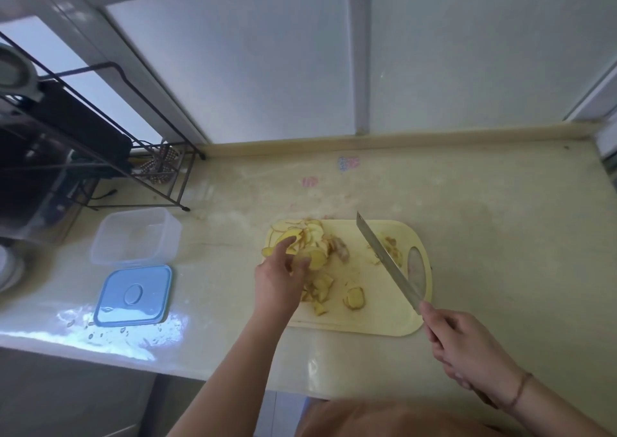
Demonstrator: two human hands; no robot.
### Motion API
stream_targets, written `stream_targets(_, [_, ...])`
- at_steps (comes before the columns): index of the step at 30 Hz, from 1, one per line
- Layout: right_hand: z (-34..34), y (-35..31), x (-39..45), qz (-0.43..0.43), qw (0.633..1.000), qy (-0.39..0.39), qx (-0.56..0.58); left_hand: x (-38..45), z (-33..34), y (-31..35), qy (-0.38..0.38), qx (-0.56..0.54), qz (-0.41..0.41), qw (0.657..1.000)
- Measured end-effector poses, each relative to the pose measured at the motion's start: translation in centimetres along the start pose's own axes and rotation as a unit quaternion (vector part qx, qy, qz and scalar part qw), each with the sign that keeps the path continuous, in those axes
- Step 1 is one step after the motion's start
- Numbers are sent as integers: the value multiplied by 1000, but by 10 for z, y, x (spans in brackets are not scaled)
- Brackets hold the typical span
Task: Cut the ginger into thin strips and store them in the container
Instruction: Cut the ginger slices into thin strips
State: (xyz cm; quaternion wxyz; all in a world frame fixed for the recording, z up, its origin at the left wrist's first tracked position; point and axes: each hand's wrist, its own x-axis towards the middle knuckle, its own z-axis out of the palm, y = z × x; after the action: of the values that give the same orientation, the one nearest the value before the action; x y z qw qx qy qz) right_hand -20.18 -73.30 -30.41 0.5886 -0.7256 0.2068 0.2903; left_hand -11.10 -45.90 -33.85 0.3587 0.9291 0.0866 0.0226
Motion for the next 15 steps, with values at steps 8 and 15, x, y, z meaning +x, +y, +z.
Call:
stream_targets(8, [-2,2,1,4,1000,-2,-5,-4,-9,-20,73,39,48,995])
stream_targets(15, [-4,8,-1,18,1000,6,11,-32,12,20,-169,-34,30,985])
